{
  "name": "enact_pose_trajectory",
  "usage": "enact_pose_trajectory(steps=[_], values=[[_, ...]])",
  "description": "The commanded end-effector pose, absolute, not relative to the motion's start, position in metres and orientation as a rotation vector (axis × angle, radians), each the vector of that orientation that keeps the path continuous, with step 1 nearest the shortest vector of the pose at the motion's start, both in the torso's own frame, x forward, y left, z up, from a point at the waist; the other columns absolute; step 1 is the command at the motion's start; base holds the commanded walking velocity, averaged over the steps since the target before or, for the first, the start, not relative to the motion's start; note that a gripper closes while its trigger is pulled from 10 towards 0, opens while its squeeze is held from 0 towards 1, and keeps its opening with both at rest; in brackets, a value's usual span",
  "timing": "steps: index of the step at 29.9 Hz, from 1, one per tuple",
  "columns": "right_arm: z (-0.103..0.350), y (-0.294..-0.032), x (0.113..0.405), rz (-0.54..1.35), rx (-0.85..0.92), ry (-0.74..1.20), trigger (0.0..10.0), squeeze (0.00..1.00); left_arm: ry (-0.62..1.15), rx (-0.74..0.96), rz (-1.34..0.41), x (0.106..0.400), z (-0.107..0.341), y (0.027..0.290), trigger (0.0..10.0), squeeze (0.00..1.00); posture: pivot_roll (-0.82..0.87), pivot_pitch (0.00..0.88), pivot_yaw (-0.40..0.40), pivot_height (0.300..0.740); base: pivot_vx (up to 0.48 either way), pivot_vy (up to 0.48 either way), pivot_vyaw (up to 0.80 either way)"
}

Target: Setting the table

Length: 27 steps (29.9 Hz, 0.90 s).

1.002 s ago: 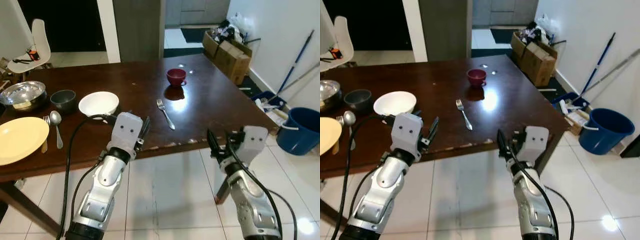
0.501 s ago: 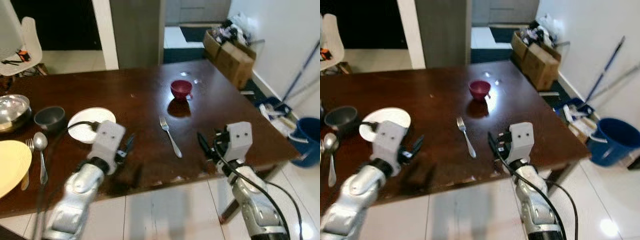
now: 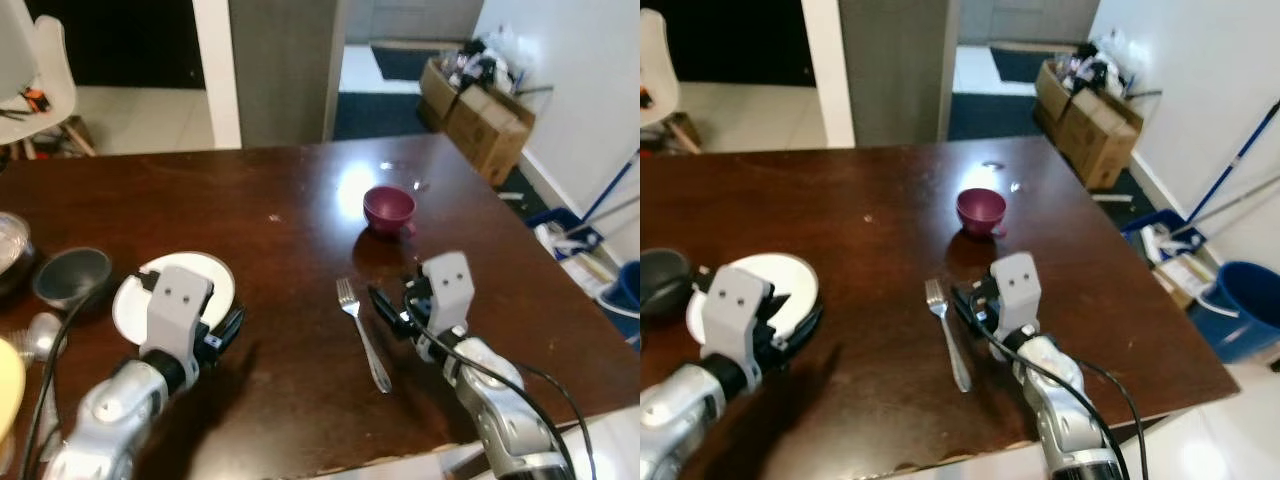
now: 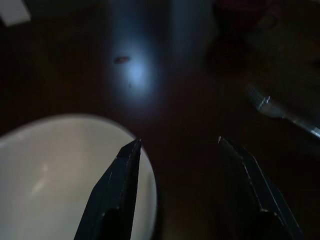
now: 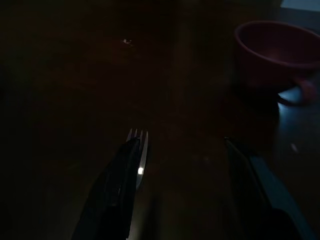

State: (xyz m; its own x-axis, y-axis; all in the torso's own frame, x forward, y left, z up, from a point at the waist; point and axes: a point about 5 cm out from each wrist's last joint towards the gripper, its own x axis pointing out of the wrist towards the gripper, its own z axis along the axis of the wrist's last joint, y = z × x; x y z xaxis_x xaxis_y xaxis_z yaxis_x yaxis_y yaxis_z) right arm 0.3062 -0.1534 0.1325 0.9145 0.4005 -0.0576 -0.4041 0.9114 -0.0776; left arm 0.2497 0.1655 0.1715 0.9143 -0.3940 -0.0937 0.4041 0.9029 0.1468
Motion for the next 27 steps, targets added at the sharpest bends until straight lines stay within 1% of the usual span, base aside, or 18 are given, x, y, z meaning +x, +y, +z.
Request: enact_pose_trajectory(steps=[1, 4, 5, 10, 13, 18, 27], values=[[0.117, -0.146, 0.302, 0.457, -0.062, 0.105, 10.0, 0.00, 0.095, 0.176, -0.471, 0.246, 0.177, 0.165, 10.0, 0.00, 0.04, 0.042, 0.025, 0.740, 0.000, 0.000, 0.00], [0.113, -0.144, 0.301, 0.484, -0.019, 0.122, 10.0, 0.00, 0.089, 0.199, -0.505, 0.247, 0.182, 0.163, 10.0, 0.00, 0.04, 0.043, 0.029, 0.740, 0.000, 0.000, 0.00], [0.110, -0.139, 0.301, 0.523, 0.014, 0.143, 10.0, 0.00, 0.075, 0.216, -0.525, 0.250, 0.188, 0.159, 10.0, 0.00, 0.05, 0.047, 0.034, 0.740, 0.000, 0.000, 0.00], [0.106, -0.133, 0.304, 0.564, 0.048, 0.176, 10.0, 0.00, 0.059, 0.233, -0.536, 0.254, 0.196, 0.156, 10.0, 0.00, 0.07, 0.057, 0.034, 0.740, 0.000, 0.000, 0.00], [0.100, -0.133, 0.315, 0.515, 0.002, 0.233, 10.0, 0.00, 0.052, 0.243, -0.549, 0.255, 0.203, 0.155, 10.0, 0.00, 0.09, 0.064, 0.031, 0.740, 0.000, 0.000, 0.00], [0.095, -0.134, 0.323, 0.472, -0.021, 0.268, 10.0, 0.00, 0.060, 0.251, -0.553, 0.253, 0.207, 0.156, 10.0, 0.00, 0.11, 0.072, 0.027, 0.740, 0.000, 0.000, 0.00], [0.086, -0.131, 0.323, 0.470, -0.028, 0.313, 10.0, 0.00, 0.063, 0.250, -0.550, 0.253, 0.208, 0.154, 10.0, 0.00, 0.11, 0.087, 0.025, 0.740, 0.000, 0.000, 0.00]])
